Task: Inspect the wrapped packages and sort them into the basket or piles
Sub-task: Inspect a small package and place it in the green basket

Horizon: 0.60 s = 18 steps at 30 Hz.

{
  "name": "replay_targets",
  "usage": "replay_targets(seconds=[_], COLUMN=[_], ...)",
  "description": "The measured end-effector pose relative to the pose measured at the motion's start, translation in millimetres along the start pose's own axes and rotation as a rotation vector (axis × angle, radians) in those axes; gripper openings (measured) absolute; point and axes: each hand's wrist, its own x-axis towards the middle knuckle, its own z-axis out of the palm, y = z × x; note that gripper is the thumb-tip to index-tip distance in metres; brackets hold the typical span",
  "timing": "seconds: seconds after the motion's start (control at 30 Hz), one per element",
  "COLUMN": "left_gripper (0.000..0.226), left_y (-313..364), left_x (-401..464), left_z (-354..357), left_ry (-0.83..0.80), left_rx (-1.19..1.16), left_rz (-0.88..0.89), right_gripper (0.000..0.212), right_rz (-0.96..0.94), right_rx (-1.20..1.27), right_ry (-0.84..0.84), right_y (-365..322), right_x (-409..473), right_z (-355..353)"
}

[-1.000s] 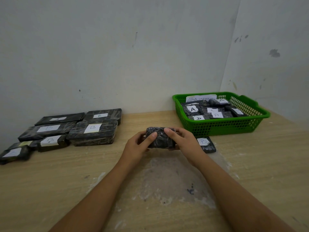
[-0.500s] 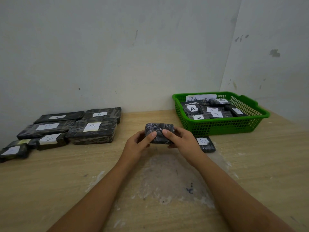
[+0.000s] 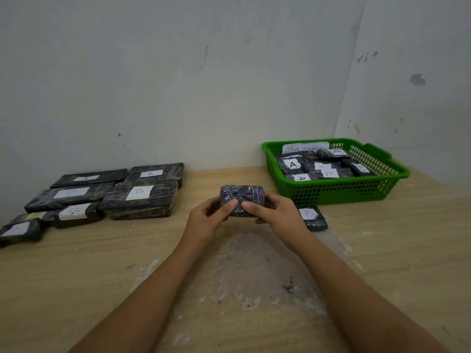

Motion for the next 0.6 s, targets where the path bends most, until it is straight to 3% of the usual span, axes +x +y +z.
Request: replay_targets(seconds=[0.23, 0.47, 0.6], left_gripper=[0.067, 0.035, 0.035], left_y=[-4.6, -5.3, -8.4], left_x=[2.2, 4.4, 5.4], left_z=[-3.9, -2.1, 1.2], left_ry=[-0.017, 0.026, 0.034], left_rx=[0.056, 0.036, 0.025], left_rz=[-0.008, -0.068, -0.105], right_gripper=[0.039, 0.035, 0.027], right_rz=[-0.002, 0.002, -0.017], right_rx=[0.010, -0.040, -0.054], right_ry=[-0.009, -0.006, 0.018], right_y=[3.4, 13.5, 15.4], right_x=[1.2, 4.3, 6.1], right_z=[0.1, 1.8, 1.3])
